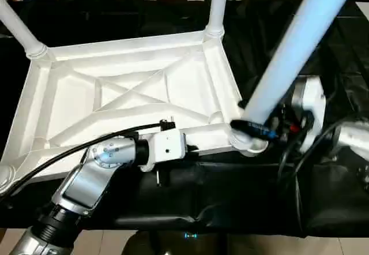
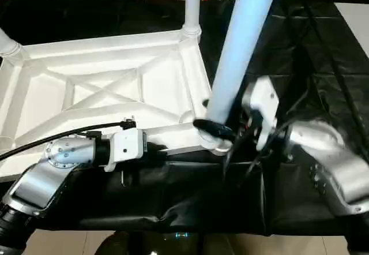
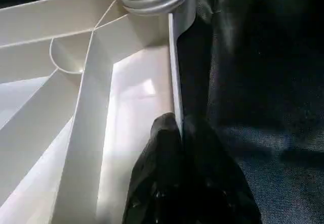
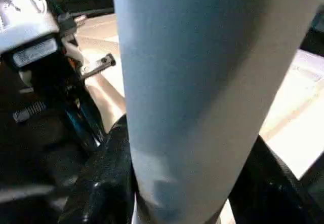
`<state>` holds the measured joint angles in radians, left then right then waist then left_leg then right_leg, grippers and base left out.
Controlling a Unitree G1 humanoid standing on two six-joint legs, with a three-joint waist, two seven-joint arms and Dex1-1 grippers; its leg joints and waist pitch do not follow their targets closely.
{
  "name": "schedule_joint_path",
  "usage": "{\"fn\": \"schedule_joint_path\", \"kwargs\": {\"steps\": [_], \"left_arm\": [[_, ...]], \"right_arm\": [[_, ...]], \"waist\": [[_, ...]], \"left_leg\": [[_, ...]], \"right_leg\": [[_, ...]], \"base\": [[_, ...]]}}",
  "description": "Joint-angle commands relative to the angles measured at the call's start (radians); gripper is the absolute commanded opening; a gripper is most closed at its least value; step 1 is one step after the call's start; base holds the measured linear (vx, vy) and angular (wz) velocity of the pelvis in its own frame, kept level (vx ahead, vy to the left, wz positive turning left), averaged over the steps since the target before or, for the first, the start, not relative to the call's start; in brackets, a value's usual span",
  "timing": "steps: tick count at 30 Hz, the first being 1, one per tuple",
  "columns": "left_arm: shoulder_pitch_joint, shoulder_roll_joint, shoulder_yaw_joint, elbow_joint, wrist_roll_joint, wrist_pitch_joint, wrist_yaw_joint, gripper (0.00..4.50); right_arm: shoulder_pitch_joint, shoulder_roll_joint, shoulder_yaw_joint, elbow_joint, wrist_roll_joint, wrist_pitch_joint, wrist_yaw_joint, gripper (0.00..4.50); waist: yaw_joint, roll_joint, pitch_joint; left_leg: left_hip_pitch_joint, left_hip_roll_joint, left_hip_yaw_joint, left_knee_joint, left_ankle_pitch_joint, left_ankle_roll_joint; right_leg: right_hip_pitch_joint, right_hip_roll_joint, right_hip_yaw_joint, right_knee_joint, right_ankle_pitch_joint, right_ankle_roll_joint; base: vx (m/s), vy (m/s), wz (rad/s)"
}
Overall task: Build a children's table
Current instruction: Insert table leg to table base
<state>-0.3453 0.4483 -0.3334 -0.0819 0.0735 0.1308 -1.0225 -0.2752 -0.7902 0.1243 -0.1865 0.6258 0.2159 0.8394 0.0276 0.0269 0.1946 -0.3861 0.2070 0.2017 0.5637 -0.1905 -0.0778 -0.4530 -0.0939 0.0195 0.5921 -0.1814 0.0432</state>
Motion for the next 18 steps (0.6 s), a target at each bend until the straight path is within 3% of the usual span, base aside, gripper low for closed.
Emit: {"fn": "schedule_joint_path", "kwargs": {"steps": [1, 11, 18], "left_arm": [[0.053, -0.022, -0.056, 0.037, -0.024, 0.003, -0.005, 0.0], [0.046, -0.03, -0.062, 0.045, -0.022, 0.002, -0.005, 0.0], [0.048, -0.029, -0.06, 0.045, -0.022, 0.001, -0.006, 0.0]], "right_arm": [[0.032, 0.006, -0.018, 0.0, -0.042, -0.045, 0.032, 1.84], [0.088, 0.065, -0.065, 0.075, -0.115, -0.222, 0.032, 1.84], [0.118, 0.108, -0.088, 0.132, -0.119, -0.265, 0.057, 1.84]], "waist": [[-0.003, -0.034, -0.057], [-0.006, -0.035, -0.058], [-0.007, -0.036, -0.057]], "left_leg": [[0.012, 0.002, 0.008, -0.039, 0.016, 0.205], [0.014, 0.003, 0.008, -0.039, -0.008, 0.203], [0.013, 0.003, 0.007, -0.039, -0.01, 0.213]], "right_leg": [[0.065, -0.004, 0.006, -0.033, 0.125, -0.301], [0.063, -0.004, 0.007, -0.036, 0.094, -0.301], [0.063, -0.004, 0.005, -0.037, 0.087, -0.301]], "base": [[0.0, 0.0, 0.0], [0.0, 0.0, 0.0], [0.0, 0.0, 0.0]]}}
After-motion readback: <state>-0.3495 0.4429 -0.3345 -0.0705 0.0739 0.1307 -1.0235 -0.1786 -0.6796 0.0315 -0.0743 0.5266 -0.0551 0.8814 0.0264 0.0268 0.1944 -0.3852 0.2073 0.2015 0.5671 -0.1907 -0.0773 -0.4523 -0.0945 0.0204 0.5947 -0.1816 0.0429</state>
